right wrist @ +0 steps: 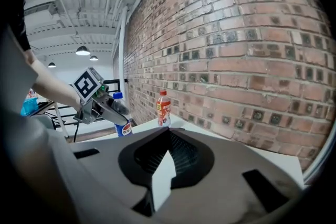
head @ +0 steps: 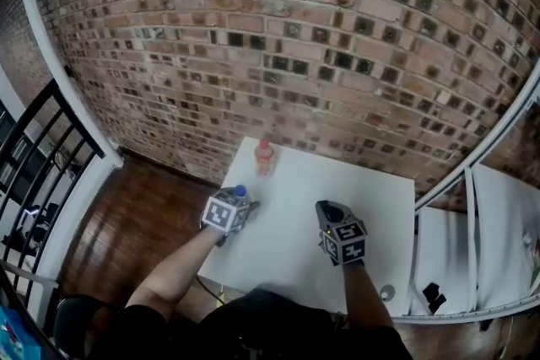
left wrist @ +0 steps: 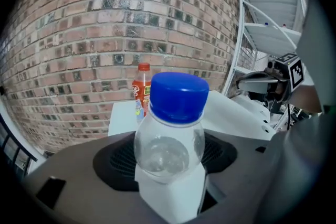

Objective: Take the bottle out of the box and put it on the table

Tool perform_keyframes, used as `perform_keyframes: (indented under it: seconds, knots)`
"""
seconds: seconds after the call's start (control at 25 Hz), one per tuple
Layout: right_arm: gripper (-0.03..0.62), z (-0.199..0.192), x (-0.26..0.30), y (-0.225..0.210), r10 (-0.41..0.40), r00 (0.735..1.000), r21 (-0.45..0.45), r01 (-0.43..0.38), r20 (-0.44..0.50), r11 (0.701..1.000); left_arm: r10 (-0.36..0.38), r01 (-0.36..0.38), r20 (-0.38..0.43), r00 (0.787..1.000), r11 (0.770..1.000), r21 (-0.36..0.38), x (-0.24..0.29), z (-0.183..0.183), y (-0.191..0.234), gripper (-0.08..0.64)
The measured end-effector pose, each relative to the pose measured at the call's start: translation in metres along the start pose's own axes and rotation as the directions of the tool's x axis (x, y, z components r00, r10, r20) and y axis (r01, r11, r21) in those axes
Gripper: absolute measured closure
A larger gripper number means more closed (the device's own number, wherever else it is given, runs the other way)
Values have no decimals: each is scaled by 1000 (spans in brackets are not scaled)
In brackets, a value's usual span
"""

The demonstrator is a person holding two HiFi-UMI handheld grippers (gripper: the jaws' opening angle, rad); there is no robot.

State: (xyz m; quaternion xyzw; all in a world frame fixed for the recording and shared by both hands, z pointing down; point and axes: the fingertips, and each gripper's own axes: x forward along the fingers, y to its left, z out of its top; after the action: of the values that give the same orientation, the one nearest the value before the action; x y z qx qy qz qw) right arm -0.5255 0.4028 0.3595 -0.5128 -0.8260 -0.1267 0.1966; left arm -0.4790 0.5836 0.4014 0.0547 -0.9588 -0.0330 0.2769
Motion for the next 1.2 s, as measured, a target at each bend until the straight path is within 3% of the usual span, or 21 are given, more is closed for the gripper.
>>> perform_keyframes:
  seconds: [0.2, 0.52, 0.64, 0.72, 1.04, 1.2]
  knots:
    - [589, -9, 7, 2, 11, 1000, 7, -11, -21, 1000, -8, 8, 44, 999, 1000, 8, 8, -3, 0, 238]
    - [589, -5, 9, 23, 42, 999, -11, -42, -8, 999, -2, 3, 31, 1000, 1000, -28, 7, -11, -2, 227]
    - [589, 2, 3, 26, 36, 999, 1, -36, 17, 999, -17, 21, 62, 998, 997, -73, 2, -6, -5, 143]
    - [589, 9, -2, 28, 38, 998, -2, -38, 40, 999, -16, 24, 95, 995, 996, -91, -1, -4, -2, 141]
    - [589, 19, -16, 25, -12, 998, -4, 12, 65, 1000, -52, 59, 145, 988, 997, -44, -22, 20, -7, 141]
    - [589, 26, -26, 28, -33, 997, -10, 34, 77, 999, -77, 86, 209, 975, 996, -33, -46, 47, -14, 143]
